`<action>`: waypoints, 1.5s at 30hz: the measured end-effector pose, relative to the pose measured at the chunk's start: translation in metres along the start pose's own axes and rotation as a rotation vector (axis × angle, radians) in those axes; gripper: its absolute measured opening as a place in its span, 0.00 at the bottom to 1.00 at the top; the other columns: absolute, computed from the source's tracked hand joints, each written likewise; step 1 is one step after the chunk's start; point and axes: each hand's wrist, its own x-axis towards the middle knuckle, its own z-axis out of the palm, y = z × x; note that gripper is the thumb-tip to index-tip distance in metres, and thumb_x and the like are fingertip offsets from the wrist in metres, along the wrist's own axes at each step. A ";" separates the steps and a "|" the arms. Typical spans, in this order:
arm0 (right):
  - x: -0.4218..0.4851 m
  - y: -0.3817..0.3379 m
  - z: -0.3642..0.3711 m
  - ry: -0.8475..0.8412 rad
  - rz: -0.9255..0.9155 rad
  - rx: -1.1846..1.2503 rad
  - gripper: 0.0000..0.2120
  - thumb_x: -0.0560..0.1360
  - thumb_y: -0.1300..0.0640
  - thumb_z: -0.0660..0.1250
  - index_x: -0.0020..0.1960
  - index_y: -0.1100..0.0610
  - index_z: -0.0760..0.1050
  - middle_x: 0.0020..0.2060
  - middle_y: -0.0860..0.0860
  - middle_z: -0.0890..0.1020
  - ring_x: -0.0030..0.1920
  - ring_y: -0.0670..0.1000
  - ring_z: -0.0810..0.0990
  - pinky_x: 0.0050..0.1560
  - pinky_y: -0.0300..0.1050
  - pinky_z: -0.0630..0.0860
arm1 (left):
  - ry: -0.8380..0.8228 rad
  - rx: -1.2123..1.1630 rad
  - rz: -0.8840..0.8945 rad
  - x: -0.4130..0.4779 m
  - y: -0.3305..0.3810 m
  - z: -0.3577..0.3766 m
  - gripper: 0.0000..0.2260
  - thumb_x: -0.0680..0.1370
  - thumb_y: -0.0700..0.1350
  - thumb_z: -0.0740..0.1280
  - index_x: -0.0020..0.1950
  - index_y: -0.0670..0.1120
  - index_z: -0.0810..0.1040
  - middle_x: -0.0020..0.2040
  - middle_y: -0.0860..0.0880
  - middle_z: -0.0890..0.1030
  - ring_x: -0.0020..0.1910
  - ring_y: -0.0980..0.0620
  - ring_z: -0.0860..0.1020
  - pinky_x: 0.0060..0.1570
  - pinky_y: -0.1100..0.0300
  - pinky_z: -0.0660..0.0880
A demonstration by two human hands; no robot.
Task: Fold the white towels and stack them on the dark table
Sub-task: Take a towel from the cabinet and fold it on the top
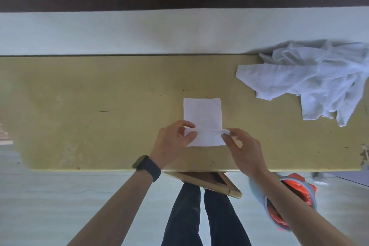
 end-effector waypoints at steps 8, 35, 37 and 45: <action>0.081 -0.020 0.010 0.029 0.270 0.087 0.11 0.80 0.51 0.65 0.61 0.50 0.79 0.44 0.39 0.80 0.45 0.34 0.76 0.39 0.22 0.68 | 0.136 -0.187 -0.189 0.075 0.008 0.002 0.07 0.77 0.51 0.70 0.54 0.55 0.81 0.47 0.53 0.83 0.47 0.53 0.81 0.46 0.58 0.78; 0.110 -0.001 0.028 0.051 -0.187 -0.389 0.06 0.81 0.57 0.63 0.55 0.52 0.77 0.54 0.44 0.78 0.45 0.49 0.77 0.39 0.44 0.74 | 0.161 0.312 0.046 0.094 -0.015 0.009 0.09 0.81 0.54 0.62 0.59 0.60 0.79 0.59 0.57 0.73 0.45 0.52 0.79 0.45 0.55 0.78; 0.115 -0.002 0.026 0.029 -0.272 -0.475 0.05 0.81 0.59 0.63 0.52 0.54 0.77 0.50 0.45 0.79 0.44 0.52 0.77 0.38 0.44 0.72 | 0.162 0.323 0.060 0.097 -0.015 0.007 0.09 0.82 0.54 0.62 0.58 0.58 0.80 0.60 0.58 0.73 0.46 0.53 0.79 0.45 0.56 0.77; 0.127 -0.001 0.024 -0.008 -0.287 -0.471 0.05 0.81 0.59 0.61 0.51 0.55 0.76 0.44 0.47 0.78 0.44 0.52 0.74 0.39 0.45 0.70 | 0.076 0.397 0.028 0.110 -0.005 -0.005 0.09 0.81 0.53 0.61 0.55 0.58 0.80 0.57 0.59 0.76 0.46 0.54 0.78 0.47 0.56 0.77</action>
